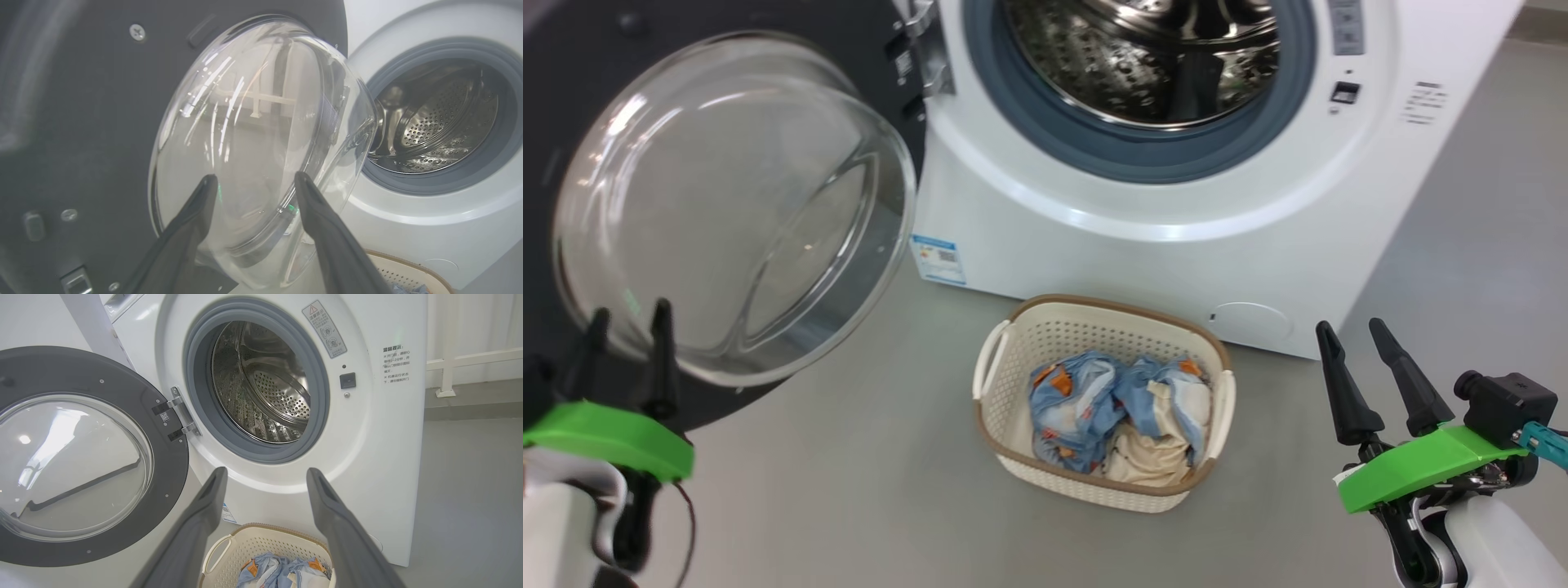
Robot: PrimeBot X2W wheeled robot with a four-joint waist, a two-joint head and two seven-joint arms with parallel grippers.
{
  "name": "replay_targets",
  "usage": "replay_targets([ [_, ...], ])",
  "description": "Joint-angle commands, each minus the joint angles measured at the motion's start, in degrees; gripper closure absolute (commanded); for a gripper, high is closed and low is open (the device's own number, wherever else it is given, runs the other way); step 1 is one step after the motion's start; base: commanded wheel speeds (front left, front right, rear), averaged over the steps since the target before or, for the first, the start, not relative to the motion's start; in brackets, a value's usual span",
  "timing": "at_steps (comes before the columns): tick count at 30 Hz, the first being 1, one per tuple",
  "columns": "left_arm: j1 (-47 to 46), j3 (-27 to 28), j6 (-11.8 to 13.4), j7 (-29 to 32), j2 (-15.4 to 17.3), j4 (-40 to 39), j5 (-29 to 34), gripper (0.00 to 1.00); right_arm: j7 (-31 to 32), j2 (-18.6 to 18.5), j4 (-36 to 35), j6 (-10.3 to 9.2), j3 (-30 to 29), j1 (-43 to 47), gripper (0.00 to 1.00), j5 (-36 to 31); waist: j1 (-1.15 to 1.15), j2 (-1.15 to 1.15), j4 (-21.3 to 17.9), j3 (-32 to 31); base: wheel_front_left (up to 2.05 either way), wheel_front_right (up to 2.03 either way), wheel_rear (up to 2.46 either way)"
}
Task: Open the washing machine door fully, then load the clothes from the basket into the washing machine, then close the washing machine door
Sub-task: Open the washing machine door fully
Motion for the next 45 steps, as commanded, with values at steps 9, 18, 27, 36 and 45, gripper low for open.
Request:
replay_targets([
  [9, 7.0, 1.4, 2.9, -0.4, 0.9, -11.6, 0.6, 0.00, -0.7, -0.9, -2.0, 0.26, 1.6, 0.7, 0.00, 1.0, 0.00, 0.00, -7.4, -3.4, 0.00, 0.00, 0.00],
  [18, 14.1, 0.4, 6.4, -0.1, -0.2, -21.0, 1.1, 0.00, -0.7, -2.0, -2.3, 0.26, 2.6, 0.9, 0.00, 0.7, 0.00, 0.00, -14.1, -4.9, 0.00, 0.00, 0.00],
  [27, 19.4, 1.9, 9.0, -0.3, -2.4, -26.0, 0.3, 0.00, -0.7, -3.0, -2.8, 0.26, 3.5, 0.8, 0.00, 0.6, 0.00, 0.00, -19.7, -5.1, 0.00, 0.00, 0.00],
  [36, 22.5, 3.5, 9.5, -0.4, -3.8, -28.9, 0.5, 0.00, -0.7, -4.0, -3.0, 0.26, 3.8, 0.7, 0.00, -0.2, 0.00, 0.00, -23.2, -4.8, 0.00, 0.00, 0.00],
  [45, 23.2, 3.7, 9.7, -0.4, -4.0, -29.2, 2.3, 0.00, -0.7, -4.6, -3.3, 0.26, 3.9, 0.1, 0.00, -1.1, 0.00, 0.00, -24.1, -4.7, 0.00, 0.00, 0.00],
])
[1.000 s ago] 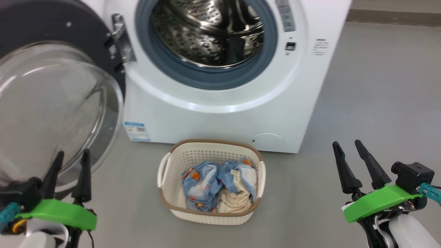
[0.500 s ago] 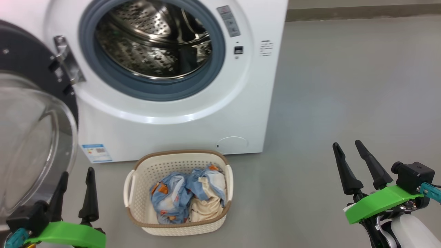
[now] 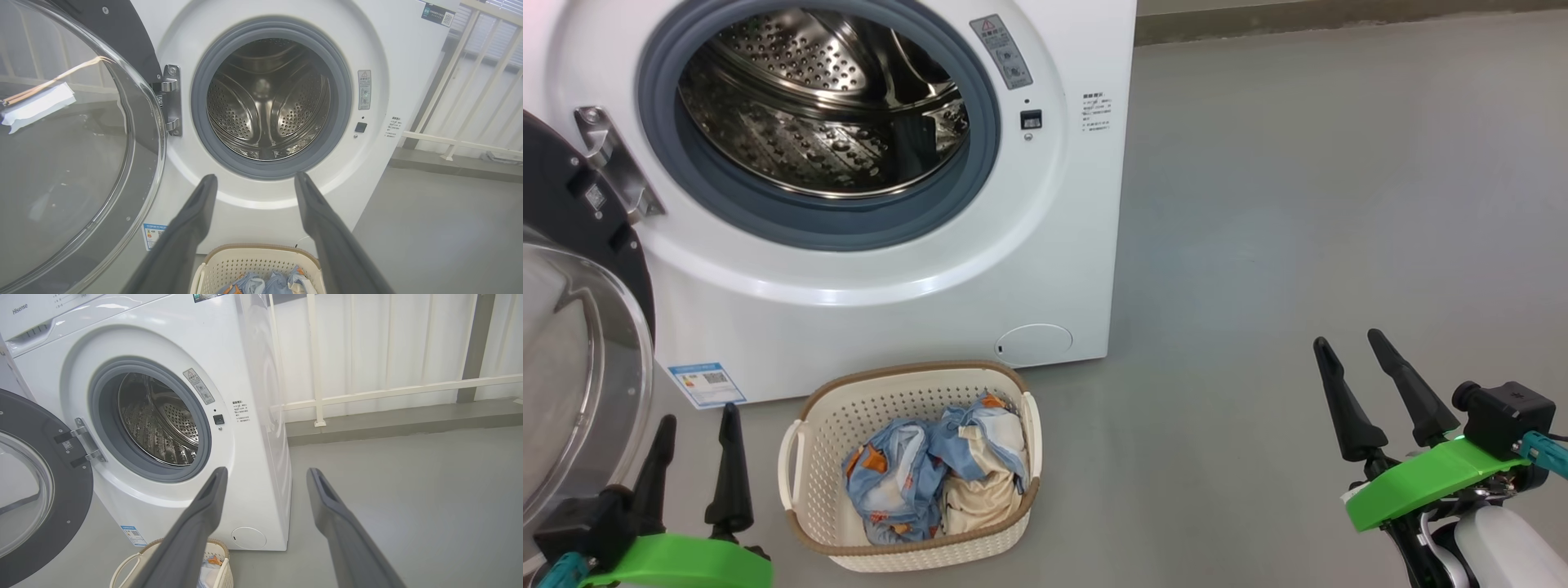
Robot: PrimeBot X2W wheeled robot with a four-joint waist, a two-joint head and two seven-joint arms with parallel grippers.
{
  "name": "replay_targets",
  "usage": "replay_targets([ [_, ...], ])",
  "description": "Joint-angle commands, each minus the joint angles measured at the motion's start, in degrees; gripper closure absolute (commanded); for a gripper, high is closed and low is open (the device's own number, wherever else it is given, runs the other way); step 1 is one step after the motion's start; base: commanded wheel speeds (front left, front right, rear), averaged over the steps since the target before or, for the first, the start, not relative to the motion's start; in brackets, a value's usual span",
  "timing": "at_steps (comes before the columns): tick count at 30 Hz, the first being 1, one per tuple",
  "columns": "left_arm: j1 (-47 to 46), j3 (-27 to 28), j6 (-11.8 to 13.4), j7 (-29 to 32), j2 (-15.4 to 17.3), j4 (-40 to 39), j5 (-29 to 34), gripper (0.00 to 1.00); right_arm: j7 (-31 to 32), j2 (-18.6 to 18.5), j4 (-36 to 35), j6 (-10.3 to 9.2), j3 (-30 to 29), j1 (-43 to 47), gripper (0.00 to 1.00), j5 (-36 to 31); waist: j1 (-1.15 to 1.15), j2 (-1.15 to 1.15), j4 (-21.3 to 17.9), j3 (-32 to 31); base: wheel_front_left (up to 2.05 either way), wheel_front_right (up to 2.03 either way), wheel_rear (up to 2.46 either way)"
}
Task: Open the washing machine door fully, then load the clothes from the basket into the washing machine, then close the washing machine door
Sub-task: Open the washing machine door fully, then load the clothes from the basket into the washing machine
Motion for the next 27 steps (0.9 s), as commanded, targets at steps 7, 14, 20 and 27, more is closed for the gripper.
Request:
replay_targets([
  [7, -0.5, 3.0, -0.1, -0.4, 0.9, -1.6, 1.2, 0.00, -0.7, -1.0, -1.7, 0.26, 0.6, -1.4, 0.00, -0.6, 0.00, 0.00, 0.0, -0.1, 0.00, 0.00, 0.00],
  [14, -0.4, 3.7, -0.8, -0.4, 0.6, -1.4, 2.0, 0.00, -0.7, -1.1, -1.9, 0.26, 0.3, -1.4, 0.00, -0.8, 0.00, 0.00, 0.4, -0.1, 0.00, 0.00, 0.00],
  [20, -0.3, 4.0, -1.1, -0.4, 0.1, -1.3, 2.5, 0.00, -0.7, -1.2, -2.0, 0.26, 0.1, -1.4, 0.00, -0.9, 0.00, 0.00, 0.7, -0.3, 0.00, 0.00, 0.00],
  [27, -0.3, 4.4, -1.4, -0.4, -0.3, -1.1, 2.9, 0.00, -0.7, -1.3, -2.0, 0.26, 0.3, -1.3, 0.00, -0.7, 0.00, 0.00, 0.8, -0.4, 0.00, 0.00, 0.00],
])
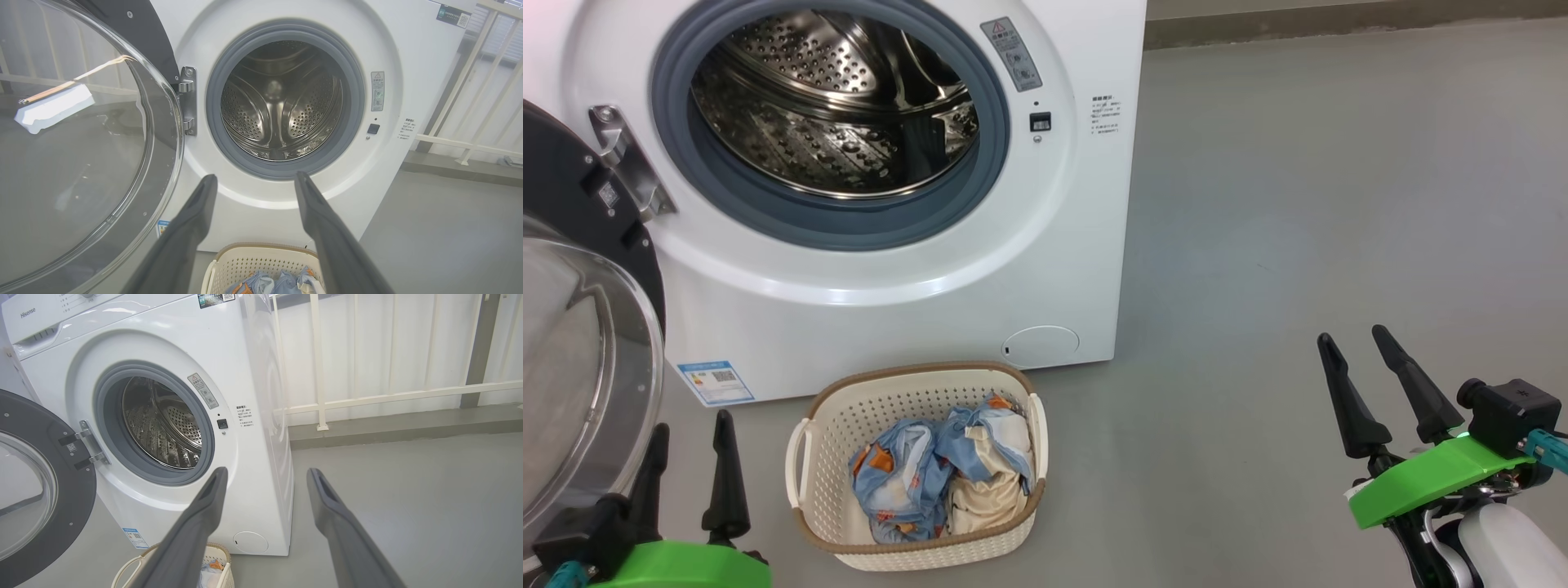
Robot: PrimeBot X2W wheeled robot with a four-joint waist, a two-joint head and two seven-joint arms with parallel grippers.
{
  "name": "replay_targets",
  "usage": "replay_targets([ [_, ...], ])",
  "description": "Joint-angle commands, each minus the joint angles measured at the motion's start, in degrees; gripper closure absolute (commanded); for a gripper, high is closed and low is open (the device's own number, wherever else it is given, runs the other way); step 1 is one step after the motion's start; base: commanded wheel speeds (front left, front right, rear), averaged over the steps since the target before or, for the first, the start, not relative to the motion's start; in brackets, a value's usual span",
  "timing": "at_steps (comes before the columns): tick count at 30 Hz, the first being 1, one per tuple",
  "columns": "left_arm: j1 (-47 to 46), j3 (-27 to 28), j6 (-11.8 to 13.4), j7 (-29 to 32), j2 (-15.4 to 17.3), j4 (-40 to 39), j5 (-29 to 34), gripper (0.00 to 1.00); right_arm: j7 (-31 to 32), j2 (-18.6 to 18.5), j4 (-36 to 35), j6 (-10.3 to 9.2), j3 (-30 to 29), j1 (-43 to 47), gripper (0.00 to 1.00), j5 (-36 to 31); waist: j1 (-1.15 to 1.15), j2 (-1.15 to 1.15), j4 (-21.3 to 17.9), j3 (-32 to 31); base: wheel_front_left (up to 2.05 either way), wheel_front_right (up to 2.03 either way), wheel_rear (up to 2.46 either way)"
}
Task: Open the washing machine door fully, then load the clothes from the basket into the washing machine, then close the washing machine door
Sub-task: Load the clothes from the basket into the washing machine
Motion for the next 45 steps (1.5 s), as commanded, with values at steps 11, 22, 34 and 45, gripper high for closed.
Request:
replay_targets([
  [11, -1.2, 2.9, -0.8, -0.4, 0.9, -1.6, 1.5, 0.00, -0.7, -0.7, -1.6, 0.26, 0.4, -1.2, 0.00, -0.6, 0.00, 0.00, 0.2, 0.4, 0.21, -0.21, 0.00],
  [22, -1.3, 3.6, -1.1, -0.4, 0.8, -1.5, 1.6, 0.00, -0.7, -0.1, -1.7, 0.26, 0.1, -0.9, 0.00, -0.7, 0.00, 0.00, 0.5, 0.5, 1.32, -1.32, 0.00],
  [34, -1.3, 4.0, -1.4, -0.4, 0.4, -1.3, 1.5, 0.00, -0.7, 0.0, -1.8, 0.26, 0.0, -0.8, 0.00, -0.8, 0.00, 0.00, 0.8, 0.5, 0.87, -0.87, 0.00],
  [45, -1.3, 4.1, -1.6, -0.4, 0.1, -1.1, 1.6, 0.00, -0.7, -0.1, -1.6, 0.26, 0.3, -1.0, 0.00, -0.6, 0.00, 0.00, 0.8, 0.5, 0.00, 0.00, 0.00],
])
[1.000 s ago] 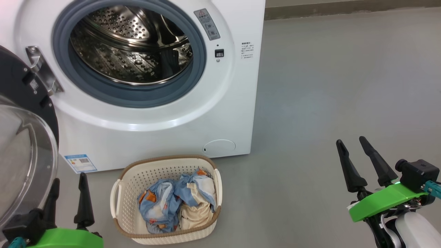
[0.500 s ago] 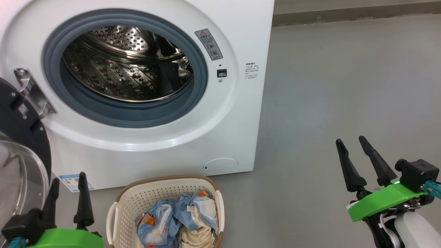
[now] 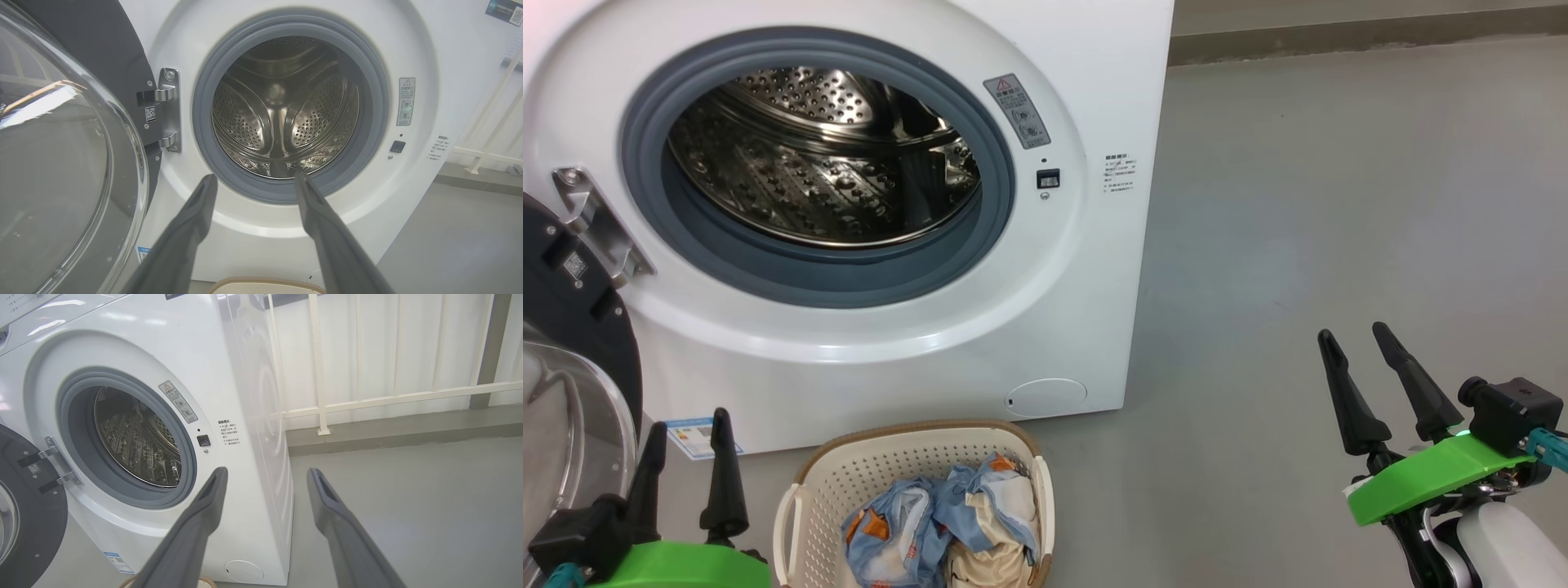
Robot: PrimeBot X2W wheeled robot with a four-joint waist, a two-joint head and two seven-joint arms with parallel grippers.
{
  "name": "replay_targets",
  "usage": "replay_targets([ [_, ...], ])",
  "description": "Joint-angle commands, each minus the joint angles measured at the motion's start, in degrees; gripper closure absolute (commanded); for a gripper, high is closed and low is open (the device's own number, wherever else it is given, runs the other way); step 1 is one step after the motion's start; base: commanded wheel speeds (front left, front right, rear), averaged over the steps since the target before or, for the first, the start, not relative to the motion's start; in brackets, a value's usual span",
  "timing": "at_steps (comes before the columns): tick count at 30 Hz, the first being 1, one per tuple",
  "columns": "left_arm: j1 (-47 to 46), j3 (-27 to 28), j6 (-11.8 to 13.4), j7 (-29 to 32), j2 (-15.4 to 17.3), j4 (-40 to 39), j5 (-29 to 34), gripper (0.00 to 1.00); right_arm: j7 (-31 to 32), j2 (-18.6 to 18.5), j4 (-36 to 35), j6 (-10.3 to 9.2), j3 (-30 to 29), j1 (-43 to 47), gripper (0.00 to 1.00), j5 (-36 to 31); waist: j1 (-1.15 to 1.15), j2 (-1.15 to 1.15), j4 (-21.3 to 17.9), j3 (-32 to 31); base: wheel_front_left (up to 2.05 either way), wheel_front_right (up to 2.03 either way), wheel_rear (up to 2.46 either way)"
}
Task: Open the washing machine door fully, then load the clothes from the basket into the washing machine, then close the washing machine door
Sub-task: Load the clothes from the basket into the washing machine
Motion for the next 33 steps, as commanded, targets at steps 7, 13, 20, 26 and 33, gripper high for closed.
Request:
replay_targets([
  [7, -1.5, 2.1, 0.1, -0.4, 1.2, -0.7, 0.8, 0.00, -0.7, -0.8, -1.1, 0.26, 1.1, -1.0, 0.00, -0.4, 0.00, 0.00, 0.1, 0.0, 0.00, 0.00, 0.00],
  [13, -1.5, 2.1, 0.2, -0.4, 1.2, -0.7, 0.9, 0.00, -0.7, -0.8, -1.2, 0.26, 1.2, -0.9, 0.00, -0.4, 0.00, 0.00, 0.2, 0.0, 0.00, 0.00, 0.00],
  [20, -1.6, 1.4, -0.2, -0.3, 0.8, -0.4, 0.8, 0.00, -0.7, -0.7, -1.0, 0.26, 1.2, -0.9, 0.00, -0.3, 0.00, 0.00, 0.0, 0.9, 0.00, 0.00, 0.00],
  [26, -2.9, 0.3, -0.6, -0.1, 0.2, 0.8, 0.8, 0.00, -0.7, -0.3, -0.9, 0.26, 1.2, -1.2, 0.00, -0.2, 0.00, 0.00, -0.5, 3.1, 0.00, 0.00, 0.00],
  [33, -6.0, -1.0, -1.5, 0.9, 0.1, 4.0, 0.7, 0.00, -0.7, 0.0, -1.4, 0.26, 1.1, -3.0, 0.00, -0.5, 0.00, 0.00, -1.8, 8.5, 0.00, 0.00, 0.00],
])
